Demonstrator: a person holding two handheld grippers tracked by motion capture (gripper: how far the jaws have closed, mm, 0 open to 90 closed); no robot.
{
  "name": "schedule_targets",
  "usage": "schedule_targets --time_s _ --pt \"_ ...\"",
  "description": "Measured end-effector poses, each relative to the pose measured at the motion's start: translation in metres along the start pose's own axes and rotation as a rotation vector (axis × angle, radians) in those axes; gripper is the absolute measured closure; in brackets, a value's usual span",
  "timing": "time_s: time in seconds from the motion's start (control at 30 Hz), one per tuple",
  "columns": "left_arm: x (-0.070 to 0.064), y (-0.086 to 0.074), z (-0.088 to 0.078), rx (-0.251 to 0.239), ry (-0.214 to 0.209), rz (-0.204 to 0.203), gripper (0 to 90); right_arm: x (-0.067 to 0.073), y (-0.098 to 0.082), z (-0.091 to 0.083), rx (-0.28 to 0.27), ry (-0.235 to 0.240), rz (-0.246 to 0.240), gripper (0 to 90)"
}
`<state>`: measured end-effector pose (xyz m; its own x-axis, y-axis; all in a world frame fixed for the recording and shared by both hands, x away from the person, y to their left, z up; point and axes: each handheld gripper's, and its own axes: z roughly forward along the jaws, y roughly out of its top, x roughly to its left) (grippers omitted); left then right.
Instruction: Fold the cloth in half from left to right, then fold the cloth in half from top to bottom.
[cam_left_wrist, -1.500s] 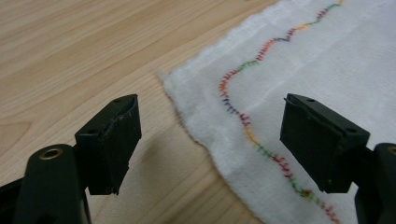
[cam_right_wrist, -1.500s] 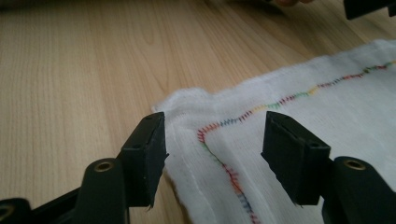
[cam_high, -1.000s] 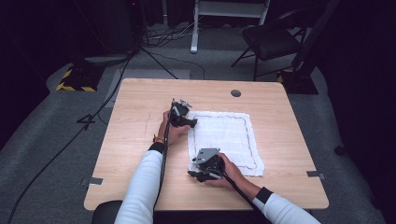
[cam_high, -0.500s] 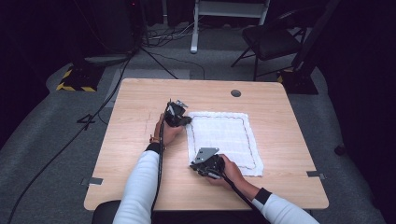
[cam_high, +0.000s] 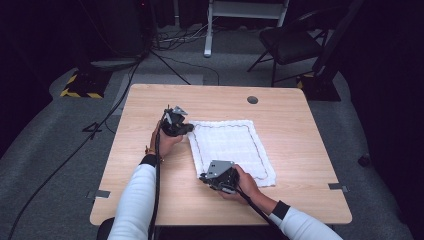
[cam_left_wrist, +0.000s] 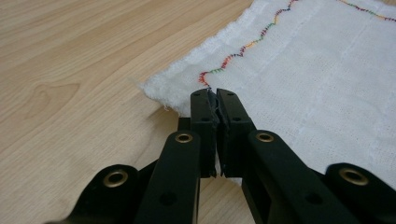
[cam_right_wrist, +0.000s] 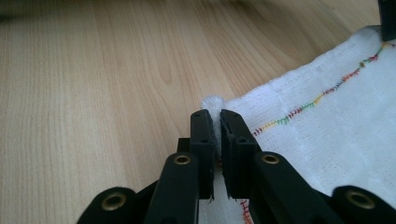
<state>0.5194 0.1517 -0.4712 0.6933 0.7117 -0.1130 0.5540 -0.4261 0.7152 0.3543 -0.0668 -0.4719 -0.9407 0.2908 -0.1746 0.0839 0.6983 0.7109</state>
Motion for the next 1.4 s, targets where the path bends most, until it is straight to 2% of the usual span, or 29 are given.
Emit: schedule_targets --time_s 0.2,0.4,0.43,0.5,0.73,0.8,0.83,0.97,1.17,1.27,1.4 --pt "-0.001 -0.006 -0.006 -0.015 0.007 -0.005 86.5 0.002 0.003 0.000 -0.017 0.020 0.002 84.8" --pt "-0.002 -0.012 -0.013 -0.044 0.015 -0.009 86.6 0.003 0.007 -0.002 -0.026 0.029 -0.019 85.0" --pt "-0.002 -0.012 -0.015 -0.050 0.008 -0.025 86.6 0.003 0.007 -0.001 -0.024 0.035 -0.019 85.1" --pt "-0.001 -0.012 -0.017 -0.063 0.006 -0.030 86.7 0.004 0.008 -0.001 -0.019 0.043 -0.033 85.2" --pt "-0.005 -0.009 -0.019 -0.074 0.013 -0.023 86.7 0.004 0.009 -0.009 -0.053 0.039 -0.032 85.2" --pt "-0.007 -0.007 -0.019 -0.081 0.018 -0.010 86.7 0.005 0.010 -0.012 -0.056 0.026 -0.046 85.2" --pt "-0.008 -0.006 -0.019 -0.089 0.017 -0.016 86.7 0.006 0.010 -0.014 -0.061 0.020 -0.048 85.2" --pt "-0.012 -0.002 -0.019 -0.098 0.030 0.004 86.7 0.002 0.010 -0.022 -0.077 0.001 -0.032 85.2" --pt "-0.018 0.011 -0.019 -0.141 0.036 0.010 86.7 -0.006 0.006 -0.038 -0.102 -0.036 -0.002 85.2" --pt "-0.026 0.021 -0.014 -0.136 0.042 0.039 86.7 -0.011 0.002 -0.048 -0.115 -0.049 0.021 85.2" --pt "-0.039 0.032 -0.004 -0.147 0.033 0.055 86.8 -0.017 -0.009 -0.059 -0.121 -0.067 0.060 85.2"
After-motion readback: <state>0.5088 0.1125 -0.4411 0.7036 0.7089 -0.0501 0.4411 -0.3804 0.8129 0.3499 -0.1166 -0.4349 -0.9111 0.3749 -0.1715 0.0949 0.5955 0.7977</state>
